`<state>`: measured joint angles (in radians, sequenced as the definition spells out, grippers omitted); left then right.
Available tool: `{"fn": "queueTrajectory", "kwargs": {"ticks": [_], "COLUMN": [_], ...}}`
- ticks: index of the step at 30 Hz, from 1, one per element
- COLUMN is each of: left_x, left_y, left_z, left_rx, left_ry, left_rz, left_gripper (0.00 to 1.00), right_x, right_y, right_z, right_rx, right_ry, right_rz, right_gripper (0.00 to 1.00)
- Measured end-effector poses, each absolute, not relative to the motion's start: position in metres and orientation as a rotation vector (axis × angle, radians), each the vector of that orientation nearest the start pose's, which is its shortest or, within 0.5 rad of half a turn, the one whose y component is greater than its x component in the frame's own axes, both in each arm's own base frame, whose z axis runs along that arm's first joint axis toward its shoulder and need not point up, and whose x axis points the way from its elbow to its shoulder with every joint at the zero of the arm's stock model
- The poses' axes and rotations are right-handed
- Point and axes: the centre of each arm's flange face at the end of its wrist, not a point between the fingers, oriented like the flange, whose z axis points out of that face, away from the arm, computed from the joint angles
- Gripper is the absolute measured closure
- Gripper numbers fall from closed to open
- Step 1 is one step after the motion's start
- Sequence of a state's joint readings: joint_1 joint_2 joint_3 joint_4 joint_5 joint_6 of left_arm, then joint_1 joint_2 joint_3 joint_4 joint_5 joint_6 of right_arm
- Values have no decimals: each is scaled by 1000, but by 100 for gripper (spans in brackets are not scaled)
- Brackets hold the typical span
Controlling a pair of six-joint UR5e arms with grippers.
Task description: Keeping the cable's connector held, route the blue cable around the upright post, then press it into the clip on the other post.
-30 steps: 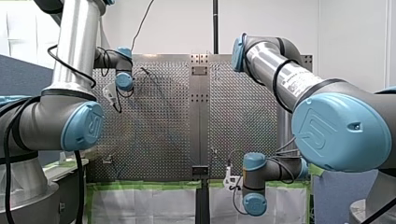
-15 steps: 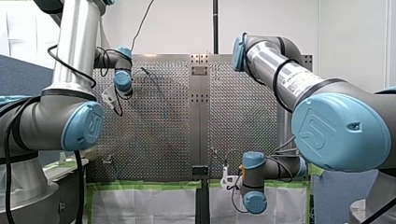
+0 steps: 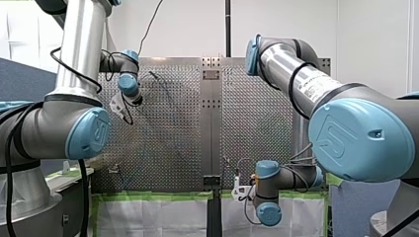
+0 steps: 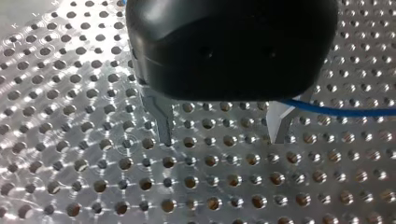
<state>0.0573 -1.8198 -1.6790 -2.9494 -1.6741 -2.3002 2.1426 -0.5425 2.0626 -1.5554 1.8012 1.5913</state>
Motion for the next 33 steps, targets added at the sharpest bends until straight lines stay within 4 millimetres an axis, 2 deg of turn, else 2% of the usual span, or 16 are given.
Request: {"fn": "queueTrajectory", "kwargs": {"ticks": [7, 15, 33], "left_x": [554, 544, 524], "left_y": [-92, -89, -98], "left_z": [316, 298, 261], "left_rx": [-794, -846, -819], "left_ry": [1603, 1635, 1696], "left_rz": [-435, -457, -516], "left_gripper": [2, 2, 2], "right_x": [356, 356, 357], "right_y": [-347, -347, -345], "right_z": [-106, -106, -106], "right_rx": [1418, 1420, 1425], "right_ry": [-1030, -1030, -1028], "right_rz": [1498, 1498, 1497], "right_gripper": [100, 100, 100]}}
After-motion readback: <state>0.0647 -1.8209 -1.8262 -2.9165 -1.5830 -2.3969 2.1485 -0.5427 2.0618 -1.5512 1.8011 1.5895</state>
